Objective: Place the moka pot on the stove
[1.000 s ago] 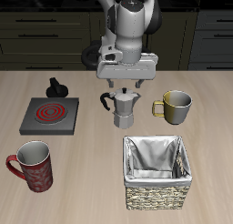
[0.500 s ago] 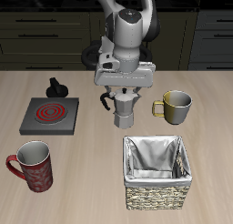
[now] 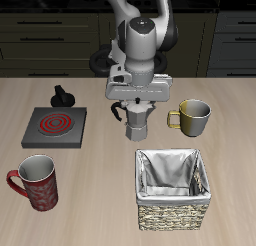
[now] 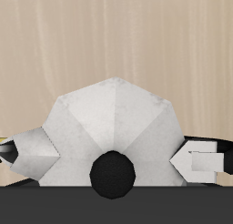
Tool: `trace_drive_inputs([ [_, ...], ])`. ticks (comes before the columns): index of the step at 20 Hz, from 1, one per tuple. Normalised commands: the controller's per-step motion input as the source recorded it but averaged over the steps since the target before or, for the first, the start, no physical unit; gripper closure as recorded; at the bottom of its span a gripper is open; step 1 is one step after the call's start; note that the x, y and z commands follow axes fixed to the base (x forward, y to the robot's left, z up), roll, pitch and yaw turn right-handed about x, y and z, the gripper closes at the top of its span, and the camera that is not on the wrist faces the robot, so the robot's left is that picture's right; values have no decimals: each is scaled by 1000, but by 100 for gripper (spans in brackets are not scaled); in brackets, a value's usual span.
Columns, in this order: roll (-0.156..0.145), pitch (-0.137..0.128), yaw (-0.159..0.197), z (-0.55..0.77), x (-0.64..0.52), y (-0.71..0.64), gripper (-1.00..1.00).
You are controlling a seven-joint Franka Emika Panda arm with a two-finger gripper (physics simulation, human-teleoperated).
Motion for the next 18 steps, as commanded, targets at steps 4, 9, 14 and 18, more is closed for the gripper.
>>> trace_drive_inputs([
  [4, -6, -21, -17, 78, 24, -83, 100],
  [9, -4, -19, -6, 87, 28, -43, 100],
  [14, 7, -15, 12, 95, -23, 12, 100],
  [18, 11, -59, 30, 284, -100, -2, 100],
])
